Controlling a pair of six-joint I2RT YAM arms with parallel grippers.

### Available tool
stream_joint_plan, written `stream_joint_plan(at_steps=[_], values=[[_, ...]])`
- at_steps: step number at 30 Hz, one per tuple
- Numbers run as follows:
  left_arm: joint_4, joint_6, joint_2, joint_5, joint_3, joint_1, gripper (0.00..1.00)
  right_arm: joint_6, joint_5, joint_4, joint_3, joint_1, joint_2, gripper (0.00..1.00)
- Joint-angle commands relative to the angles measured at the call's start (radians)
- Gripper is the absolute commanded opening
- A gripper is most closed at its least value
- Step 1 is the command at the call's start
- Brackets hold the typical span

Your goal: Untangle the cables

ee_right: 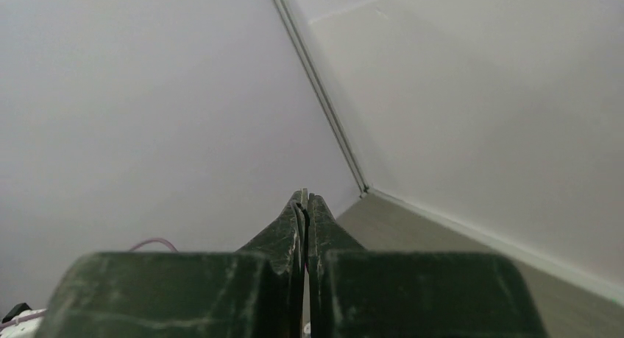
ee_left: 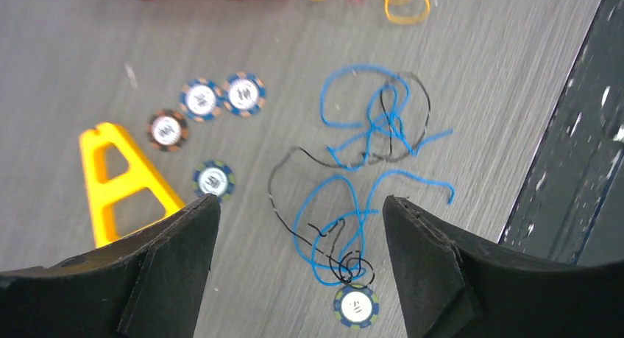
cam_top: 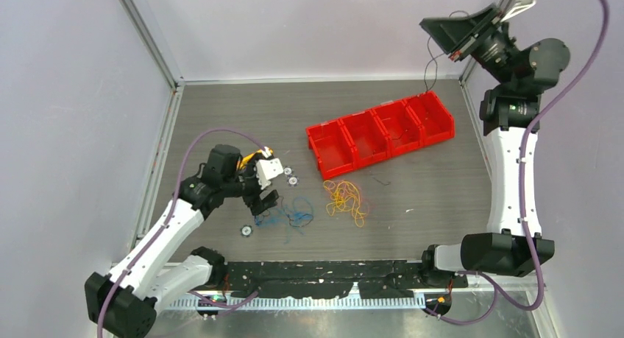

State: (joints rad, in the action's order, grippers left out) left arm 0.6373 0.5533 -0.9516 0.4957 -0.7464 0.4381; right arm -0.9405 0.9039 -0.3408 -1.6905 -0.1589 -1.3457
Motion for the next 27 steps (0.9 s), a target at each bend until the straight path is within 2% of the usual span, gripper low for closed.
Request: stream_joint_plan(at_steps=[1,4,8,17,27], values=[[-0.008,-0.098,0.063,0.008,-0.109,-0.004,0.86,0.202,0.011,0.075,0.066,-0.004,0.033,0.05],[-0.015,-0.161,0.086,0.01,-0.139,-0.004,0.92,0.329,-0.011,0.143,0.056,-0.005,0.009,0.05],[-0.02,-0.235,0.103,0.0,-0.159,-0.004,0.94,0.429,-0.058,0.197,0.001,-0.017,-0.043,0.05],[-0.087,-0.357,0.13,-0.056,-0.153,-0.004,0.96,0.476,-0.121,0.192,-0.183,-0.105,-0.209,0.05],[-0.091,-0.376,0.132,-0.065,-0.154,-0.004,0.96,0.519,-0.161,0.143,-0.207,-0.145,-0.317,0.05]])
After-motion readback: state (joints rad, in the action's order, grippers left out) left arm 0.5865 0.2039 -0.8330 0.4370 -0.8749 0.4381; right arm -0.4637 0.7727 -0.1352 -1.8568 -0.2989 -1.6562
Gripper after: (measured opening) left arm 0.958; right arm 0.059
